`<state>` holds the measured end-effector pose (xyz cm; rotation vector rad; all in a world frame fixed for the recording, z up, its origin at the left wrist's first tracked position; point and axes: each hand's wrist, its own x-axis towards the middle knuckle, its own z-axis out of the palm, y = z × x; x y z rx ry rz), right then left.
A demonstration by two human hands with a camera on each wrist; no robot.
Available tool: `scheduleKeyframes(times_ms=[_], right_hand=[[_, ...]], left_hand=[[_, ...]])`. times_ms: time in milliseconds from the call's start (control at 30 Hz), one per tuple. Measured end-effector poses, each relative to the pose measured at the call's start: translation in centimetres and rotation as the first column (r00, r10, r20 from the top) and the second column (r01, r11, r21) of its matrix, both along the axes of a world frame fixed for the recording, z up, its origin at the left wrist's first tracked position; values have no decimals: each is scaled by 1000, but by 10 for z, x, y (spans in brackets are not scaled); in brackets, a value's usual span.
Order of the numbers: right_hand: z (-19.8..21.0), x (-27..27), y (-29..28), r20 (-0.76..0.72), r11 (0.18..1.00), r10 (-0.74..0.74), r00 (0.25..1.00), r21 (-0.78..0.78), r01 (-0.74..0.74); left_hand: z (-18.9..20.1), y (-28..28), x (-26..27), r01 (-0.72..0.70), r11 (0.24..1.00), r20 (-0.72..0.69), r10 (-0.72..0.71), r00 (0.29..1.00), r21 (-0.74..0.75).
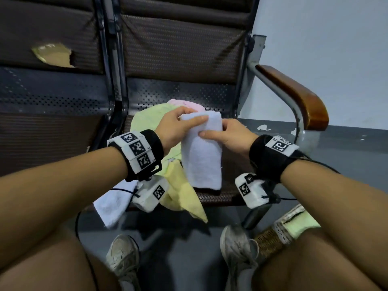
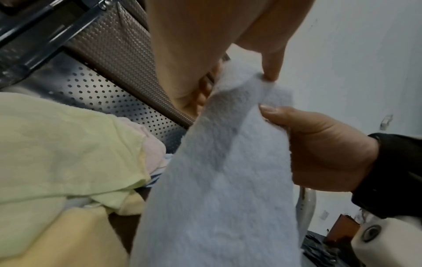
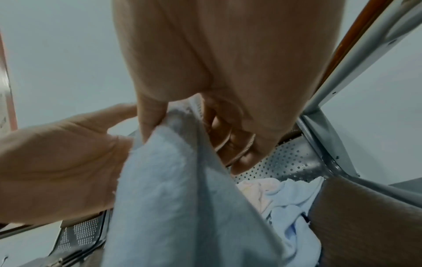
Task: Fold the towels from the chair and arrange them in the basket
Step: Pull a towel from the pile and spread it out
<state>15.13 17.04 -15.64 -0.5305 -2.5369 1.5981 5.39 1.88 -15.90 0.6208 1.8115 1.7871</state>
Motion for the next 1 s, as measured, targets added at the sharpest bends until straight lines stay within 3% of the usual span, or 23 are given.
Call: scheduleKeyframes(times_ms=[67, 133, 200, 367, 533, 600, 767, 867, 1000], right_hand=[[4, 13, 3, -60, 995, -55, 997, -87, 49], [8, 27, 9, -120, 956, -144, 982, -273, 107], [10, 43, 21, -126, 919, -219, 967, -360, 162], [11, 122, 89, 49, 903, -274, 960, -331, 275], [-12, 239, 165, 234, 846, -377, 896, -306, 436], [-39, 281, 187, 273, 789, -470, 839, -296, 538], [-116, 354, 224, 376, 611, -649, 661, -261, 748], [-161, 368, 235, 396, 556, -664, 634, -306, 773], [-202, 360, 240, 405, 576, -664, 629, -260, 775]], left_hand=[[2, -1, 8, 32, 999, 52, -31, 998, -35], [-6, -2, 21, 207, 967, 70, -199, 977, -145], [-17, 2, 38, 369, 894, 43, -371, 928, -252], [-26, 52, 87, 475, 820, 55, -484, 873, -320], [-50, 128, 164, 687, 677, 235, -646, 726, -264], [-68, 158, 198, 695, 662, 261, -644, 719, -280], [-132, 220, 267, 603, 667, 193, -585, 787, -438], [-170, 244, 290, 540, 575, 75, -639, 765, -615], [-201, 263, 297, 401, 467, -39, -688, 725, -789]])
